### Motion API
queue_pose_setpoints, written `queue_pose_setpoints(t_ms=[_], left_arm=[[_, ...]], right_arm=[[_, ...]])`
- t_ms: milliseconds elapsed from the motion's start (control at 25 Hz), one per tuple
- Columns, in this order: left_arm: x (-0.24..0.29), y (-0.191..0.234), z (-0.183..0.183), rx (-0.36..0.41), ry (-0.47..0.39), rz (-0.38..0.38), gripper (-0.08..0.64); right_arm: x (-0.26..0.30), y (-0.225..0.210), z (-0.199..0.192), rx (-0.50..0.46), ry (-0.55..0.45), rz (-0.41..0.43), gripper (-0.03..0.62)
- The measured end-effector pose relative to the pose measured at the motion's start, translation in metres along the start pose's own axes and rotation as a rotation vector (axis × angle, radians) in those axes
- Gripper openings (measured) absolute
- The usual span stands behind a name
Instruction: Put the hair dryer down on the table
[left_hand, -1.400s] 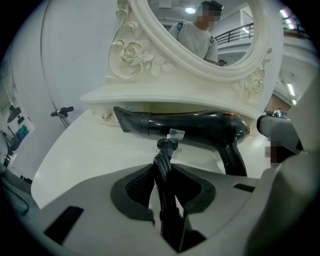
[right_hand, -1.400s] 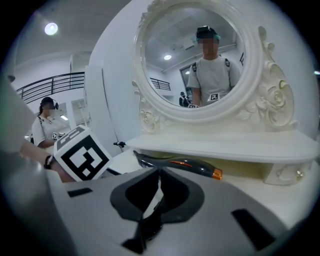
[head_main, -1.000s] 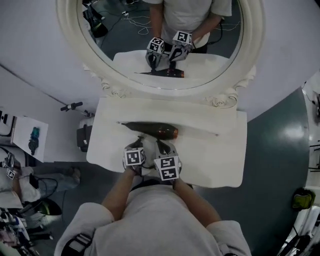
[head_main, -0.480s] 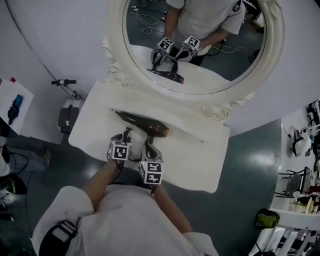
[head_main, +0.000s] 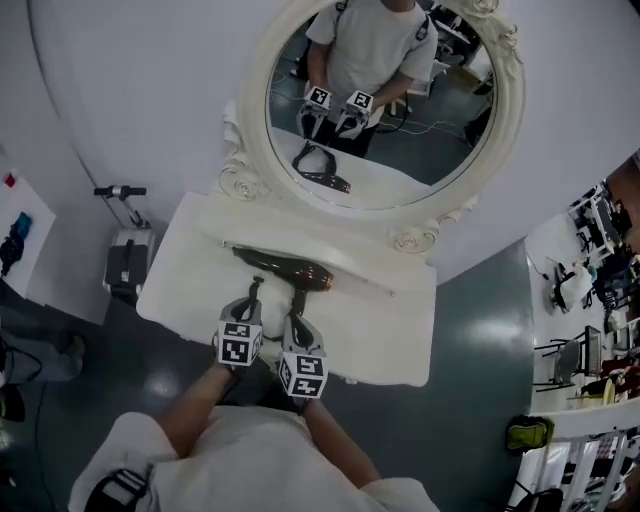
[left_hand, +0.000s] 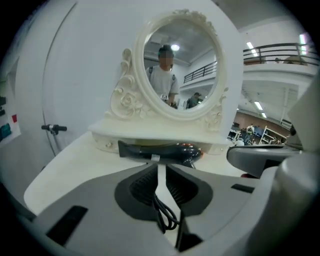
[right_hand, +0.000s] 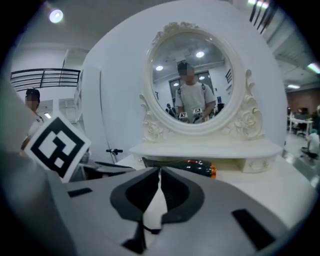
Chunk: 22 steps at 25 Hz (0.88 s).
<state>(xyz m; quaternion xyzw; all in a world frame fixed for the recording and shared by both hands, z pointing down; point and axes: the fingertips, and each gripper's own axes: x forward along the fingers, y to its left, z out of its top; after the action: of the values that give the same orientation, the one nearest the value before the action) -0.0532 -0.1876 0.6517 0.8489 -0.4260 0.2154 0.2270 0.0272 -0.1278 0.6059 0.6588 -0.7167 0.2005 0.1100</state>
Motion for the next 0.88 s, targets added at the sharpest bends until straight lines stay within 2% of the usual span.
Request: queue_pose_setpoints(t_ms=[40, 200, 360, 480, 640, 880], left_arm=[[-0.012, -0.006, 0.012, 0.024, -0.054, -0.020, 0.037], [-0.066, -0.031, 0.064, 0.100, -0.268, -0.091, 0.014], [-0.118, -0.046, 0.082, 0.133, -0.366, -0.102, 0.009], [-0.145, -0.056, 0.084, 0.140, -0.392, -0.131, 0.009], [-0.162, -0.061, 0.083, 0.213, -0.391, -0.119, 0.009], [-0.182, -0.068, 0.068, 0.213, -0.385, -0.150, 0.008]], right_arm=[[-0.006, 0.001, 0.008, 0.002, -0.029, -0.019, 0.028], [-0.037, 0.007, 0.050, -0.004, -0.173, -0.087, 0.020], [-0.081, 0.024, 0.087, -0.037, -0.315, -0.135, 0.015], [-0.108, 0.038, 0.098, -0.081, -0.358, -0.171, 0.015], [-0.125, 0.051, 0.096, -0.126, -0.352, -0.196, 0.015], [-0.140, 0.064, 0.076, -0.125, -0.319, -0.205, 0.015]])
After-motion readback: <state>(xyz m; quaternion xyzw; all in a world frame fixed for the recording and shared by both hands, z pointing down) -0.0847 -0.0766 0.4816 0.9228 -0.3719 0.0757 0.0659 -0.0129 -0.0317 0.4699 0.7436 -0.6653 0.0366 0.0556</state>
